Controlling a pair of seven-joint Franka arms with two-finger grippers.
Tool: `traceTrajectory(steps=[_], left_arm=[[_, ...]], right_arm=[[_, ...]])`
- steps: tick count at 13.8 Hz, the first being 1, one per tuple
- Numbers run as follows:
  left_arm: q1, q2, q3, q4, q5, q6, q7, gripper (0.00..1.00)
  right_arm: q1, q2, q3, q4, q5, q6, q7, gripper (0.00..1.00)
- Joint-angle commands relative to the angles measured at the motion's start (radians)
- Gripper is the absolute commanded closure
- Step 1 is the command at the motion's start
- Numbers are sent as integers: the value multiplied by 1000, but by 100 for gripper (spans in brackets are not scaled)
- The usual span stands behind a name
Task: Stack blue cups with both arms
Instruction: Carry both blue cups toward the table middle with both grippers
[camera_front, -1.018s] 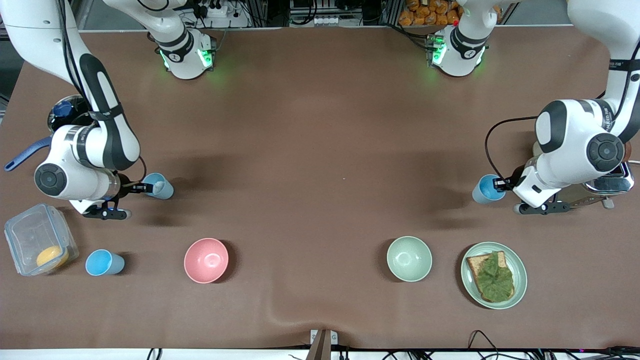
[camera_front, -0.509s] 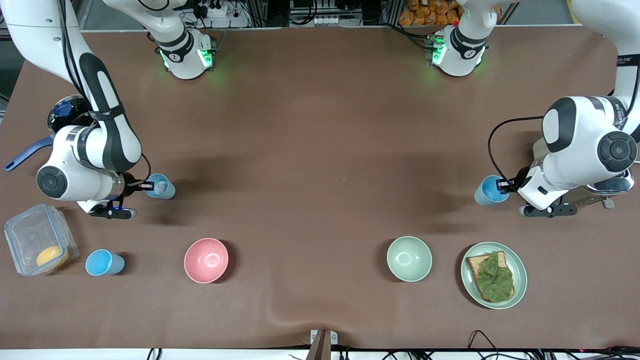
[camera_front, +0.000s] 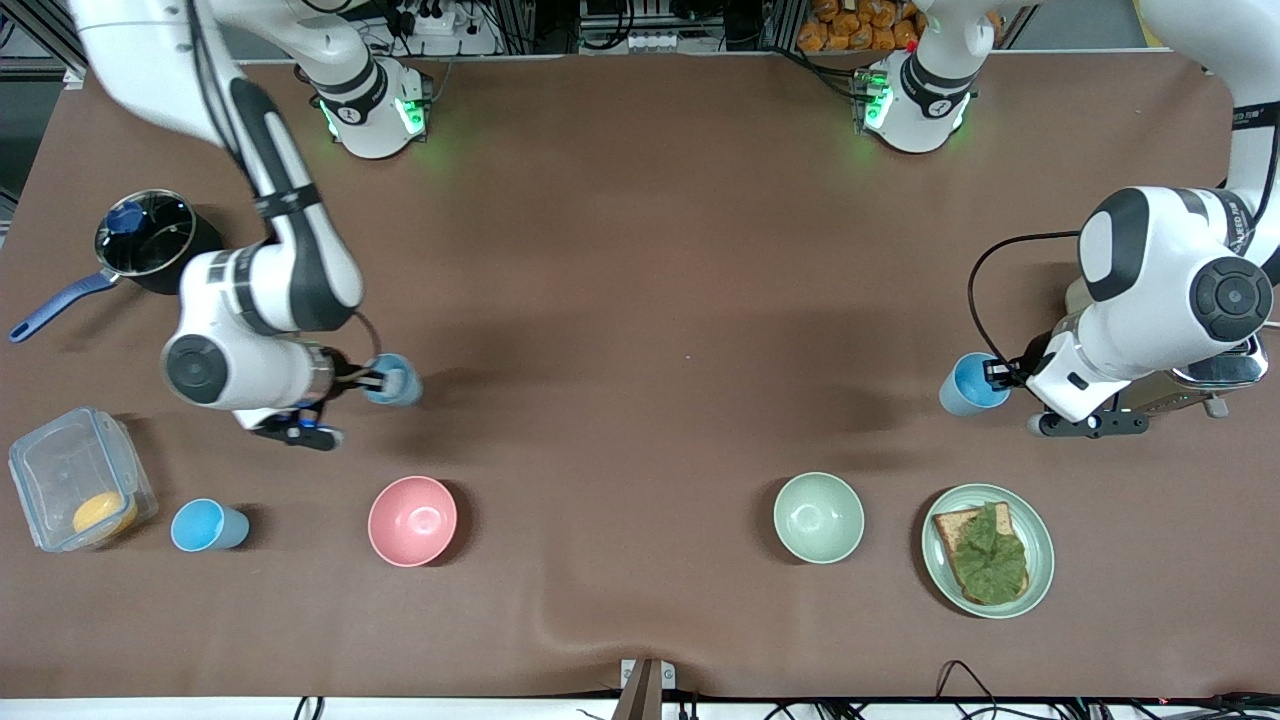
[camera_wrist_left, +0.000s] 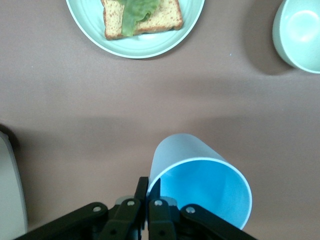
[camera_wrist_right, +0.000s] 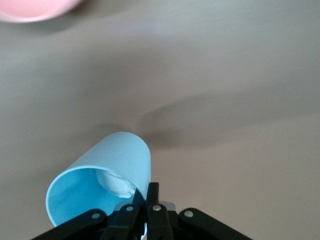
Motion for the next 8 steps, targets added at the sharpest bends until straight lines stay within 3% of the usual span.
traceTrajectory(steps=[1,8], left_arm=[[1,-12,-14,14,-15,-29,-37,100],[-15,-4,-44,35,-16,-29,-103,100]], right_arm=[[111,35,-12,76,113,-21,121,100],[397,194,-11,236,165,97,366,100]])
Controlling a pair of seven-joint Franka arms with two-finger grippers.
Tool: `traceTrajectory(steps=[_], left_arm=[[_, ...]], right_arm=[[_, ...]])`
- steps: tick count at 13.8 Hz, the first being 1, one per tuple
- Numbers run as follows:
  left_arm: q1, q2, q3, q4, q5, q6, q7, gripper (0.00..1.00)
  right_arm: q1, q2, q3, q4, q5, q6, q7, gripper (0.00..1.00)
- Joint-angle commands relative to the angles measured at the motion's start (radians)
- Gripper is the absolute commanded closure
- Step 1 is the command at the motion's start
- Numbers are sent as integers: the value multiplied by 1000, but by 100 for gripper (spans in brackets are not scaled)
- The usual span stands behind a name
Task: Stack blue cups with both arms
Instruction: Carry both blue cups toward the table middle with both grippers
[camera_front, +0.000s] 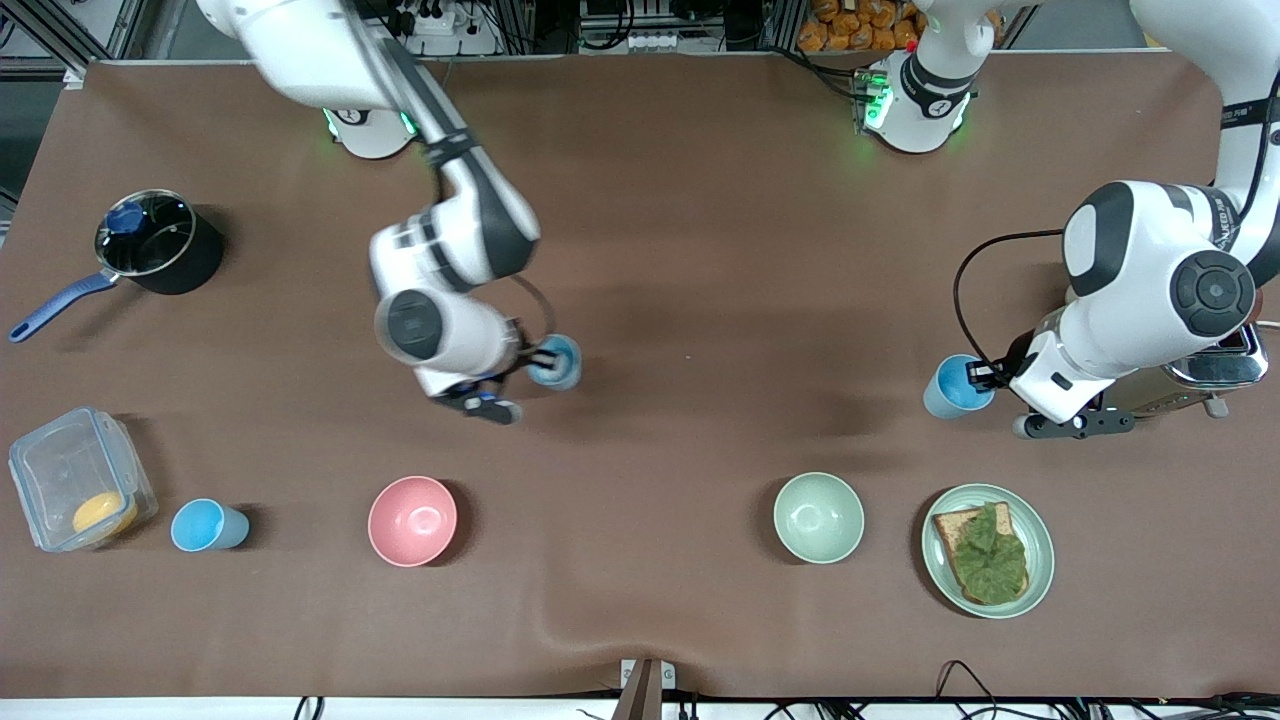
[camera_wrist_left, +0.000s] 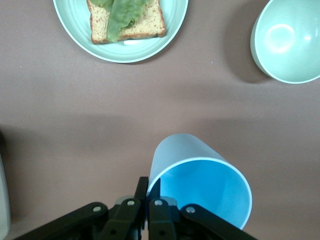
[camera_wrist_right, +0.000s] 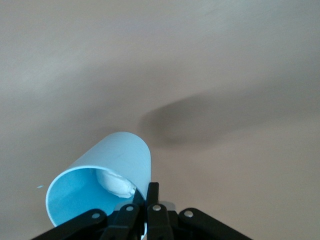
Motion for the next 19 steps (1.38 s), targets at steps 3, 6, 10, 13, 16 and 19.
traceTrajectory(steps=[3,6,10,13,16,19], left_arm=[[-37,10,-4,21,-18,-33,-63,100],[-65,29,-4,21,-11,-33,-122,100],[-84,31,-5,18,-10,-33,-120,100],[-129,28,-7,38,-11,-33,-123,100],[-134,25,-28,71,-43,-38,-126,100],[-160,33,-48,138,-126,-79,-211,100]], right_arm=[[99,132,-7,157,72,23,23,100],[147,147,-3,170,86,72,23,100],[173,170,7,170,88,109,23,100],[182,181,7,171,88,111,24,90],[185,178,7,174,86,111,28,0],[168,155,4,231,88,89,24,0]])
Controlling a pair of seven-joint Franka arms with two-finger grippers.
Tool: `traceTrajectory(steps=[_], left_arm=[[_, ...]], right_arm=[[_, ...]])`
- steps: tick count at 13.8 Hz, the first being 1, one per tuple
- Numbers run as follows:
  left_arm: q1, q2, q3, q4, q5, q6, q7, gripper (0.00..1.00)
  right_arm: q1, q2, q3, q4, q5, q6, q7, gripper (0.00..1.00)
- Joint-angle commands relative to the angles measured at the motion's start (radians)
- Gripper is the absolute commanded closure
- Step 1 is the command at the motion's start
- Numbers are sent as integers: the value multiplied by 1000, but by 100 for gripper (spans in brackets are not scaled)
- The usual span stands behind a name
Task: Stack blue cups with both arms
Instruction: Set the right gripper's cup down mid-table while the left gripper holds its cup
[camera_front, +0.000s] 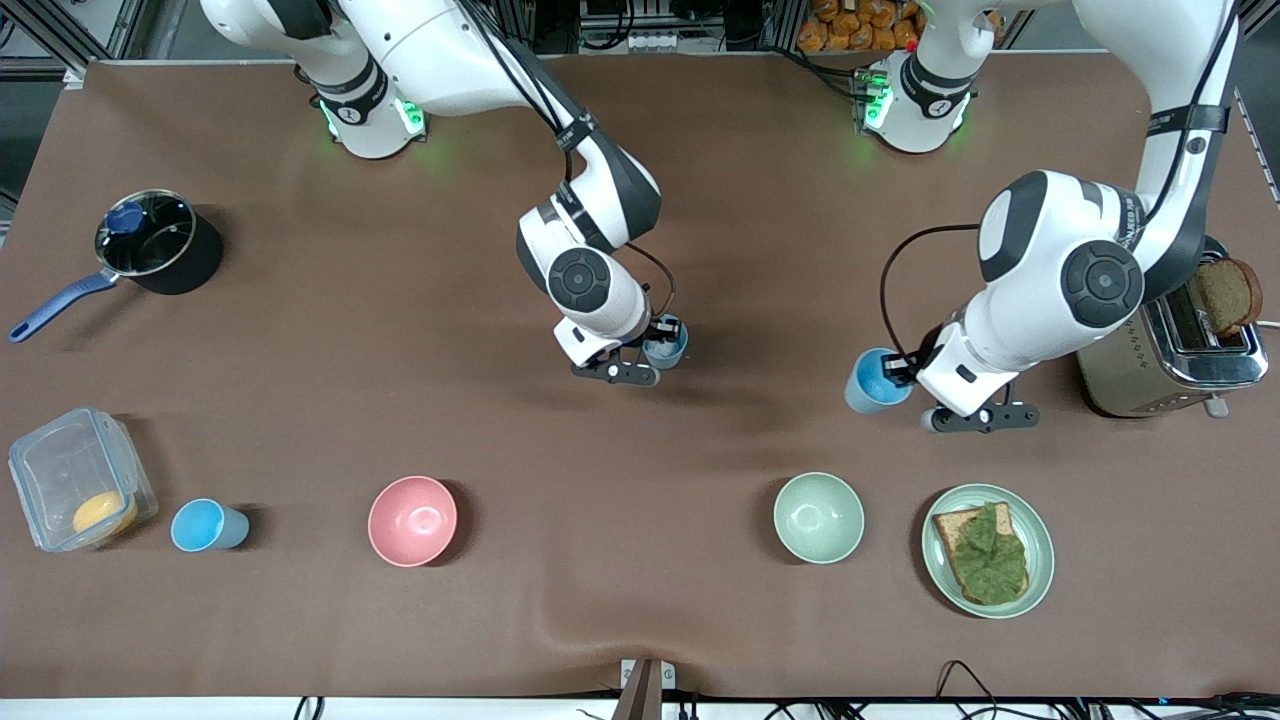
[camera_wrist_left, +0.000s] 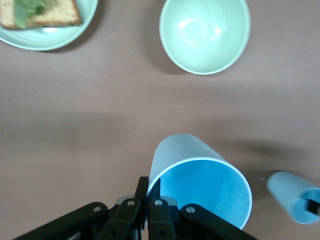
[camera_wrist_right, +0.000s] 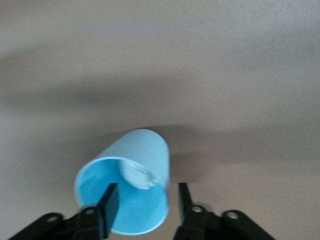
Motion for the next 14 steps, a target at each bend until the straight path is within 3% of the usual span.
traceTrajectory(steps=[1,4,7,11,14], left_arm=[[-40,15,-9,67,-33,-50,-77,100],[-141,61,-5,98,-15,-50,-181,100],[-169,98,-9,164,-15,-50,-261,100],[-263,146,-8,234,-20,-49,-403,100],[-321,181,-6,259,-18,-26,-490,100]], right_arm=[[-25,-26,-9,58,23,-62,4,0],[-130,-92,-12,99,13,-275,-10,0],[-236,-175,-18,98,0,-403,-59,0],[-370,-241,-74,96,-113,-578,-264,0],[-466,-275,-81,96,-233,-664,-403,0]])
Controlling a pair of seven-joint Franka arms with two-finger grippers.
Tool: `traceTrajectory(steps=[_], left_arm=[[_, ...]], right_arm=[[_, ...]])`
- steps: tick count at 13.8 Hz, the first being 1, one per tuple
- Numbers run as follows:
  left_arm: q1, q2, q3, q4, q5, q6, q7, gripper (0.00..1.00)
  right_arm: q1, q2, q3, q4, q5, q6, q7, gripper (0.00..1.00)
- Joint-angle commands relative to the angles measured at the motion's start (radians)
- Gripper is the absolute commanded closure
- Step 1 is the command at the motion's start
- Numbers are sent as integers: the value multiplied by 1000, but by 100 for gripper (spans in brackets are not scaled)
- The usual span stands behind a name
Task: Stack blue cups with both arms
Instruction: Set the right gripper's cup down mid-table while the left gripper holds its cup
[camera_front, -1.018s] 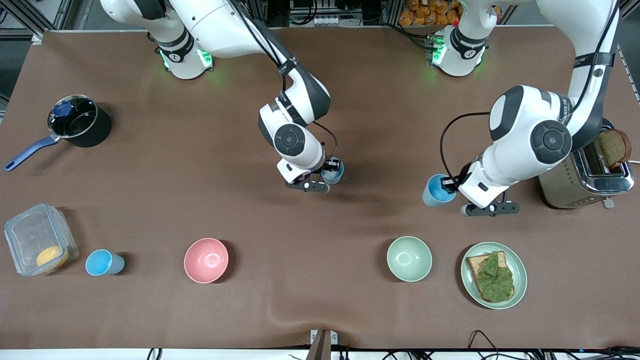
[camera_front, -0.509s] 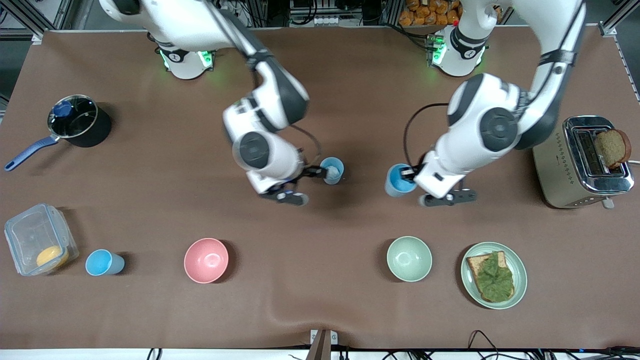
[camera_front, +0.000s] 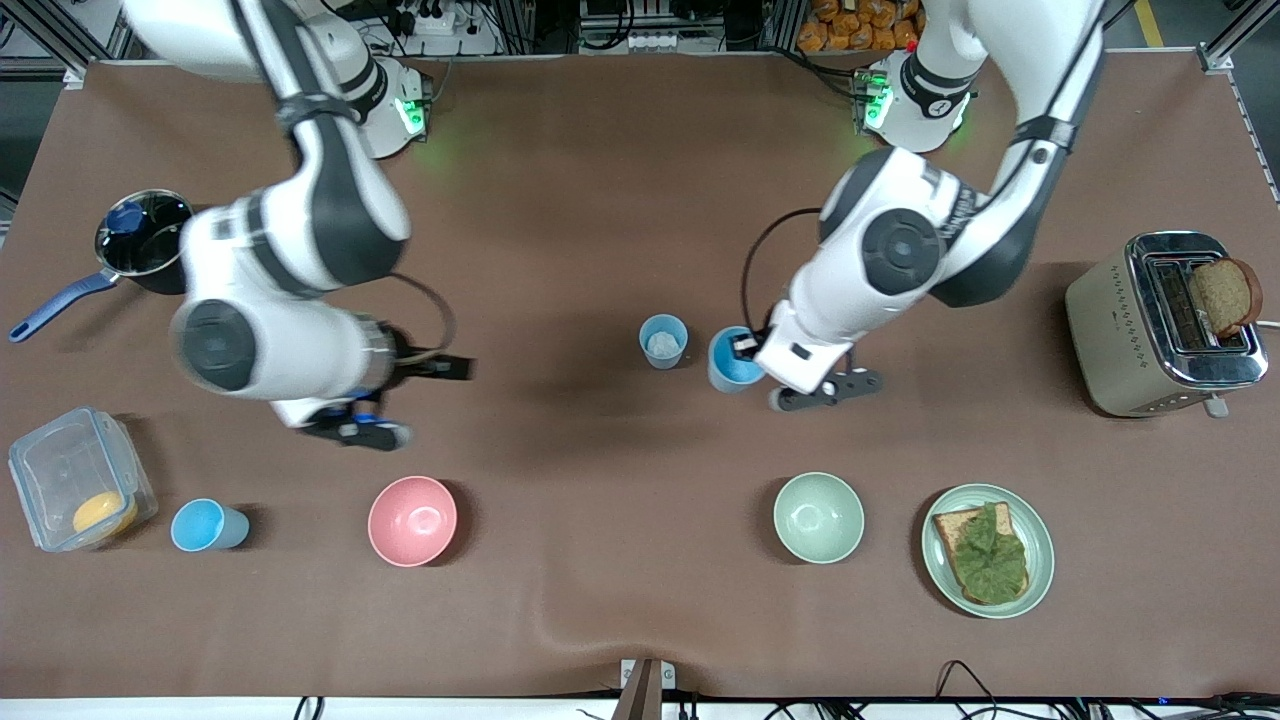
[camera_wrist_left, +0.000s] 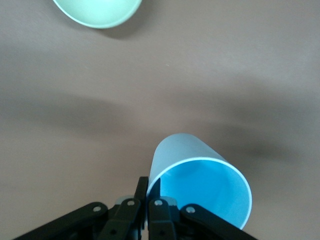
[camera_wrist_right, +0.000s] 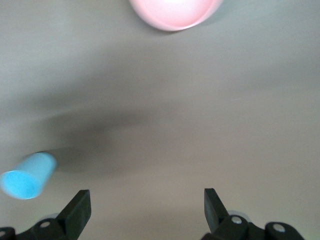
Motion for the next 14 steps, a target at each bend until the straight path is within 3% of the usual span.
traceTrajectory(steps=[1,5,10,14], left_arm=[[-62,45,9,50,-3,13,-83,100],[-122,52,8,31,40,35,-267,100],[-174,72,11,-53,67,107,-381,100],[-181,78,9,-96,89,107,-402,100]], right_arm=[[-88,-47,8,-27,-67,-59,-171,0],[-217,-144,8,-80,-139,-64,-293,0],[-340,-403,42,-321,-196,83,-368,0],[-377,-489,75,-338,-269,22,-372,0]])
